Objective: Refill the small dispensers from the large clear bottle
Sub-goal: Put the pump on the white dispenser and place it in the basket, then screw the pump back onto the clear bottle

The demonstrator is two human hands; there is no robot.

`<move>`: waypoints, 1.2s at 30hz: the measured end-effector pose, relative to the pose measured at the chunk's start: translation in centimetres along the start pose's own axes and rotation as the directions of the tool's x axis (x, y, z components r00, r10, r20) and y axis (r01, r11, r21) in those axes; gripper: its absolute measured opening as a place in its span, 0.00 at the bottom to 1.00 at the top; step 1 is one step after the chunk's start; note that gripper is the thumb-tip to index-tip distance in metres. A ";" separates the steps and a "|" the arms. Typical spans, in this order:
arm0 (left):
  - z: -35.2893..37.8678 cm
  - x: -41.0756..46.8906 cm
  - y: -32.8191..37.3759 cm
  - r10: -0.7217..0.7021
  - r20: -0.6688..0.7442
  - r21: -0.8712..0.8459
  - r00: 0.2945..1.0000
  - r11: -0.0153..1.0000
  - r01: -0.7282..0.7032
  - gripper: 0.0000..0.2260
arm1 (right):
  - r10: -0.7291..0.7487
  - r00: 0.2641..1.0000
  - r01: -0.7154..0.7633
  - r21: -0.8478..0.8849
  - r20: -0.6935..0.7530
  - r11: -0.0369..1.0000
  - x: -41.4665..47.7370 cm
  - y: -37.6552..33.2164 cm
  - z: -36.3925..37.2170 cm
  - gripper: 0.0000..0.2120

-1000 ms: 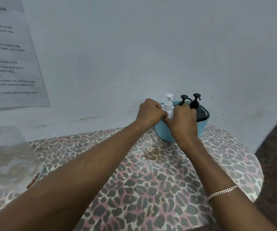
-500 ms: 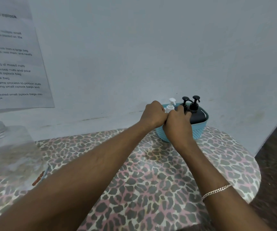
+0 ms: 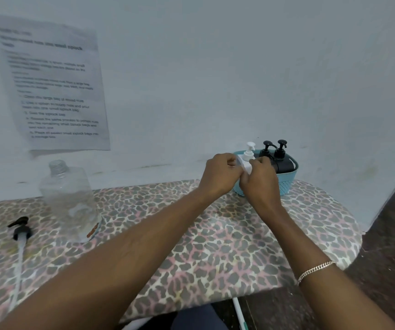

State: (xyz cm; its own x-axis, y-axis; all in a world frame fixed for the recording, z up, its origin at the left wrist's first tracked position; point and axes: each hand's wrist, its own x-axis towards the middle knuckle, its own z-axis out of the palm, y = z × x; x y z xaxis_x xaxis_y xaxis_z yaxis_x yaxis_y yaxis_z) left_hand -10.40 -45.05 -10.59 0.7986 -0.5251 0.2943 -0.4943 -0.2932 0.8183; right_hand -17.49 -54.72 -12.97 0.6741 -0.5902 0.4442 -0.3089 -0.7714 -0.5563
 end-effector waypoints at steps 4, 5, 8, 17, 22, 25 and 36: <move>-3.0 -3.6 0.0 0.009 -0.037 -0.024 0.999 1.000 -0.010 0.18 | -0.041 0.999 0.044 0.101 -0.035 0.994 -2.5 -2.1 -0.8 0.12; -3.9 -4.7 -0.1 0.013 -0.051 -0.026 0.999 1.000 -0.015 0.19 | -0.050 0.998 0.055 0.120 -0.044 0.991 -3.1 -2.7 -1.0 0.14; -6.7 -8.0 -0.5 0.034 -0.121 -0.019 0.992 0.999 -0.037 0.20 | -0.086 0.995 0.092 0.183 -0.043 0.979 -5.2 -4.7 -1.3 0.19; -15.8 -17.3 -2.4 0.006 -0.298 -0.002 0.955 1.000 -0.007 0.15 | -0.233 0.972 0.209 0.341 0.031 0.917 -10.9 -12.3 -0.7 0.18; -20.9 -21.9 -4.1 -0.020 -0.408 0.009 0.913 1.000 0.025 0.12 | -0.318 0.944 0.251 0.427 0.091 0.869 -14.0 -16.9 0.3 0.17; -24.0 -24.5 -5.7 -0.059 -0.465 0.043 0.883 0.995 0.089 0.11 | -0.372 0.919 0.270 0.473 0.135 0.839 -15.8 -19.9 1.4 0.17; -32.3 -28.8 -15.4 -0.395 -0.517 0.004 0.759 0.886 0.464 0.09 | -0.557 0.760 0.353 0.507 0.335 0.786 -19.1 -32.8 9.6 0.13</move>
State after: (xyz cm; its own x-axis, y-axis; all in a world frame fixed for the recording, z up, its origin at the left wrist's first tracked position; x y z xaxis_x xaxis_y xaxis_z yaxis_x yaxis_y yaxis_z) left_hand -14.64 0.38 -15.75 0.9792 0.1304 0.1552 -0.0687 -0.5069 0.8593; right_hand -13.73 -15.85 -9.96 0.9089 0.0607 0.4126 0.3354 -0.6944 -0.6367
